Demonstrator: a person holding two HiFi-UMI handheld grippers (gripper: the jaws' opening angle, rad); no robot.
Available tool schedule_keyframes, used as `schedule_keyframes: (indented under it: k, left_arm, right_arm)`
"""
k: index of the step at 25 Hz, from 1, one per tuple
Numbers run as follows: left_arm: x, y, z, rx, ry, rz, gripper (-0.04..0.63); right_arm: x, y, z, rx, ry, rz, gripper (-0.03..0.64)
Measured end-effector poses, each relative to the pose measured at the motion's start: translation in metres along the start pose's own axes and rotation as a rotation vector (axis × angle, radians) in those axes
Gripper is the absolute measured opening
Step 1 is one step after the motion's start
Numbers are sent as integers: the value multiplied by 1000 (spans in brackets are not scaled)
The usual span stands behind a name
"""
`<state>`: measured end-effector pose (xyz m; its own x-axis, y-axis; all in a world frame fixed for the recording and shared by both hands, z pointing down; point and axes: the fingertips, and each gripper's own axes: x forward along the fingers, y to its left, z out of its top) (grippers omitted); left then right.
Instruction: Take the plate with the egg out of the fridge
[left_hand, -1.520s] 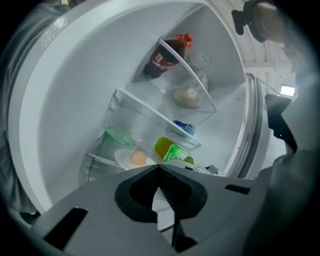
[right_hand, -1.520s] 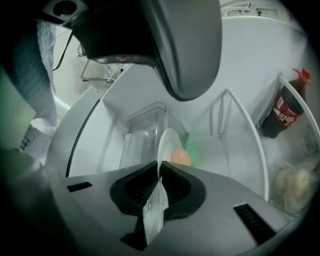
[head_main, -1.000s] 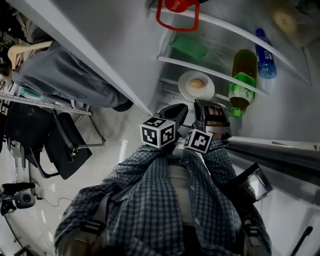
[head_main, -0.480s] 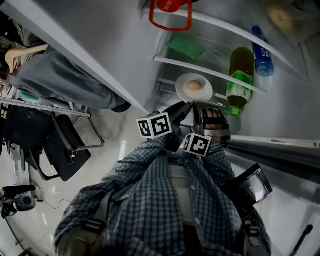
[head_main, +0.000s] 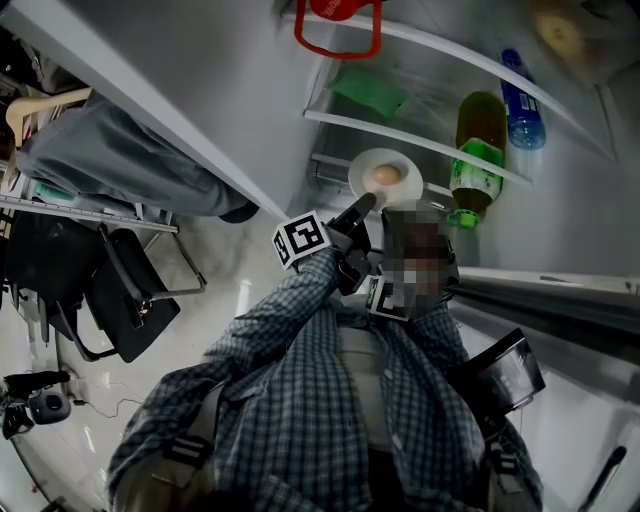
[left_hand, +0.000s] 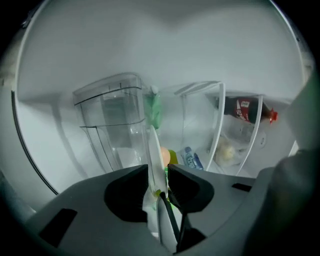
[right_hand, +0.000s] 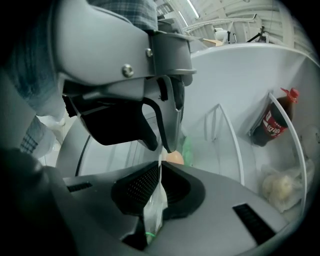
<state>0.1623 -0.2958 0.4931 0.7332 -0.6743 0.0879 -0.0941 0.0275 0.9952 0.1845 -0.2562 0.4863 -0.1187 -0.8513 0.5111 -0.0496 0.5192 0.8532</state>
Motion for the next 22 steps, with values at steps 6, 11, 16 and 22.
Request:
schedule_keyframes:
  k: [6, 11, 16, 22]
  left_arm:
    - [1, -6, 1, -54, -12, -54, 102]
    - [-2, -8, -1, -26, 13, -46, 71]
    - [-4, -10, -8, -7, 48, -46, 59]
    - [-6, -11, -1, -27, 21, -65, 51]
  right_arm:
    - [-5, -8, 1, -23, -1, -49, 23]
    - [-11, 0, 1, 13, -12, -8, 25]
    - [-21, 5, 2, 51, -14, 9, 25]
    - [-36, 8, 0, 111, -9, 11, 25]
